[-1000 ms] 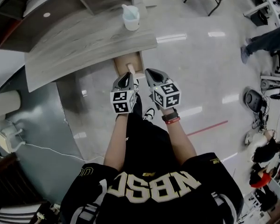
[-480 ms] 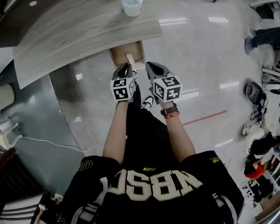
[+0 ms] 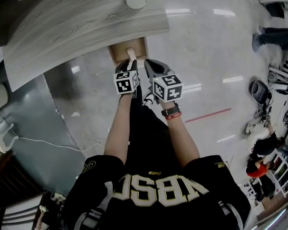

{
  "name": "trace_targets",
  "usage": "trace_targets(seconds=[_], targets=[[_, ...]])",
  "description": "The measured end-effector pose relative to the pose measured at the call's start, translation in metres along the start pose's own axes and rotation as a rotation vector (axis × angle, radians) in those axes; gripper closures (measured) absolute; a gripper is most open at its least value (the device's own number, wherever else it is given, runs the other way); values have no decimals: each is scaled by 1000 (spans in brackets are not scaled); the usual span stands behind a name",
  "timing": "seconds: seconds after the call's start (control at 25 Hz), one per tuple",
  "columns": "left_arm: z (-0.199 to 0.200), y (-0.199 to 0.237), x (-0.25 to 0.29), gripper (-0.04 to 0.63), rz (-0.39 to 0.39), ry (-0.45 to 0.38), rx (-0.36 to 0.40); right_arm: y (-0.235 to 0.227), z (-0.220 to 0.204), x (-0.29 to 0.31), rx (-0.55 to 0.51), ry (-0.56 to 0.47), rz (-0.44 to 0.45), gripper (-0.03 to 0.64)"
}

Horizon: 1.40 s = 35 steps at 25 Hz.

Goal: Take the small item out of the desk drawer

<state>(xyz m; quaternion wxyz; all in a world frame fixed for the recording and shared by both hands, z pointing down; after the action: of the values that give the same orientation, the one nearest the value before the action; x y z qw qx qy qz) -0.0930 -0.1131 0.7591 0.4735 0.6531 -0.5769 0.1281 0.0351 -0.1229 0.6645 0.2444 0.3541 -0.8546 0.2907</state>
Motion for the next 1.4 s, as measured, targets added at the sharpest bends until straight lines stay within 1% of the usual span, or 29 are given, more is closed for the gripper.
trace_targets(seconds=[0.28,0.48,0.68,0.88,0.92,1.0,1.24,1.4], targets=[[-4,14,35,419,5,43,-2,-19,-11,7,21,27,-26,611],[-8,25,57,380,26,90,-20,-28,-18,13,30,35,-37,611],[-13,32,73,380,53,102,-54,-32,-24,14,36,51,-43,611],[-11,35,85,380,127,134,-55,-34,-27,12,43,52,-52,611],[-12,37,88,392,147,139,-57,-35,-28,11,46,51,-54,611],[-14,40,92,467,173,147,-59,-38,-31,11,53,50,-57,611],[-8,38,88,491,157,152,-25,-36,-35,3,70,51,-65,611],[-9,32,82,499,147,169,-18,-35,-34,-3,74,44,-68,611]])
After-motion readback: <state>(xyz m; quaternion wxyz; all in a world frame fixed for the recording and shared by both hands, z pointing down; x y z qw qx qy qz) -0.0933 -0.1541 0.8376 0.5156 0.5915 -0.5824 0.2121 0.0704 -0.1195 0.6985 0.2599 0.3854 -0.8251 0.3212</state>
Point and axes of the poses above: the fingertips, and each gripper's own axes: x forward along the fingers, y to its left, z out of its top, the point moved 7 cm from there along -x, backward along the fingers, and after that the axes turned 10 degrees about -x, right-handed, at the moved point
